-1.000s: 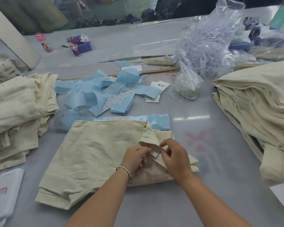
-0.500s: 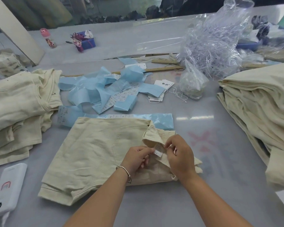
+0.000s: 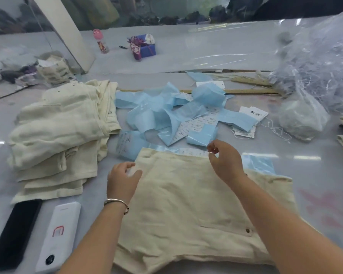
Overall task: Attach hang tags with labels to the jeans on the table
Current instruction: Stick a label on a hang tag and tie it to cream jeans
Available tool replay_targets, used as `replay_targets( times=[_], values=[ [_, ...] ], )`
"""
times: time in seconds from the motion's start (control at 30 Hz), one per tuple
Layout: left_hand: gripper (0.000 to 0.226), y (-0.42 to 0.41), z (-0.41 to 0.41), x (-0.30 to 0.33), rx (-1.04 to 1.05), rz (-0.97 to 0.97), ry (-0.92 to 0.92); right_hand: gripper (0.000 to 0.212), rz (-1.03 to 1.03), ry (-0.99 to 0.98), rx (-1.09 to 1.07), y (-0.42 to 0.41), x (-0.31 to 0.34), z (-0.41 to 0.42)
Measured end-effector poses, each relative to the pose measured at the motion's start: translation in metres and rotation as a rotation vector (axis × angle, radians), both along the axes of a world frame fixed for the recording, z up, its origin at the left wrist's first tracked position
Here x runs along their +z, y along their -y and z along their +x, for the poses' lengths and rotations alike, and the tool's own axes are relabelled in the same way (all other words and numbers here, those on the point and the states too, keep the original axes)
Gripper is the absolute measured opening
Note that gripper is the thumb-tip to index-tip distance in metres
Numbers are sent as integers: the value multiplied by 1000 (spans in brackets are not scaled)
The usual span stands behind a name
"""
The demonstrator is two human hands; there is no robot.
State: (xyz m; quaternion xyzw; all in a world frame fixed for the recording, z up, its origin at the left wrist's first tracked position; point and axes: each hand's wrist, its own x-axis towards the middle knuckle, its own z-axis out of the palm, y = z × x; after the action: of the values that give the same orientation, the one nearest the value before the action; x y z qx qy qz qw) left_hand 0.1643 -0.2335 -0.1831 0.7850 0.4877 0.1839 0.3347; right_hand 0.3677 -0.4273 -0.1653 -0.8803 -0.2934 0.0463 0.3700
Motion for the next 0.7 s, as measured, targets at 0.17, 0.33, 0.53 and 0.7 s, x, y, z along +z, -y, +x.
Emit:
replay_targets(
  times=[0.17,0.33,0.53,0.7],
  values=[
    [85,-44,15,-23,-84,-135,-148,32,-289,-150,151,-76,-21,30],
    [50,-46,27,-23,-236,-344,31,43,-641,-101,270,-106,-25,35],
    [13,-48,10,-19,-420,-614,258,24,-673,-105,255,-104,-29,31],
    [20,-68,17,-23,-272,-754,120,61,-734,16,295,-109,-27,24]
  ],
)
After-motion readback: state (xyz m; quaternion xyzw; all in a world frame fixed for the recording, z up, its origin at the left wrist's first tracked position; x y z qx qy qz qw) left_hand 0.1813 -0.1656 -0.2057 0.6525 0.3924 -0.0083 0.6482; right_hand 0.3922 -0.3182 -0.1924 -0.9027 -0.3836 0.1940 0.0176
